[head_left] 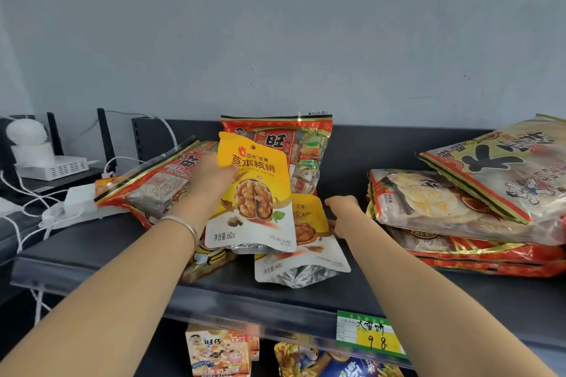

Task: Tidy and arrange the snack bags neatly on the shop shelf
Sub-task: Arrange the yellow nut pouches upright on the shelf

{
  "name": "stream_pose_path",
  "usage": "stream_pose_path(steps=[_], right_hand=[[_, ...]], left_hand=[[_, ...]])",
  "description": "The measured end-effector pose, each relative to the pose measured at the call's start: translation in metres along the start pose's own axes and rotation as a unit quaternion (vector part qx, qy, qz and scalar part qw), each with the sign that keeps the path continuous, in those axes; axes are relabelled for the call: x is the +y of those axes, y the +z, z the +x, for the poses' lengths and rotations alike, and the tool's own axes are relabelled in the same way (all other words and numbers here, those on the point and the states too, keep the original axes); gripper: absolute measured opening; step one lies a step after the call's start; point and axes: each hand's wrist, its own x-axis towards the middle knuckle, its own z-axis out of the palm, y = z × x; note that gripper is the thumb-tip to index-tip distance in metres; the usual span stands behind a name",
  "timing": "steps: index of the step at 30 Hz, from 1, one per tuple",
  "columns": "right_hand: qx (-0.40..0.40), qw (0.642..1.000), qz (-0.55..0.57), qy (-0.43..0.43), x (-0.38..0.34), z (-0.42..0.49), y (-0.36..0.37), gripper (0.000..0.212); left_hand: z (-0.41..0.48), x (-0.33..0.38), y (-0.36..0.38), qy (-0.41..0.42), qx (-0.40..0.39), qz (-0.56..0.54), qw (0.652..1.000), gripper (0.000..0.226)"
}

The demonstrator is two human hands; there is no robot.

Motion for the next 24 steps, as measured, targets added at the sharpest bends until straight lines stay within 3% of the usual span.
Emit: stream_pose_path(steps=[5,9,14,19,24], right_hand=[[-0.036,0.984,-0.166,0.049,-0.003,-0.008,0.007,0.057],[-0.054,0.966,-0.253,-0.006,-0.011,-0.023,0.007,0.040],[0.021,0.963,-0.205,-0.174,-0.035,-0.047,-0.010,0.021],[0.066,0.935,-0.173,-0.303,-0.058,-0.094,-0.025,0.017],[0.104,0.920,-0.112,-0.362,-0.082,-0.127,-0.049,0.017]], left_hand=[[-0.004,0.000,0.000,0.000,-0.010,0.019,1.000,0.023],[-0.011,0.001,-0.001,-0.006,-0.012,0.003,1.000,0.023],[-0.031,0.015,-0.007,-0.015,0.005,-0.133,0.991,0.021],[-0.055,0.044,-0.002,0.007,0.036,-0.227,0.973,0.018],[-0.071,0.082,0.012,0.015,0.022,-0.289,0.957,0.015]])
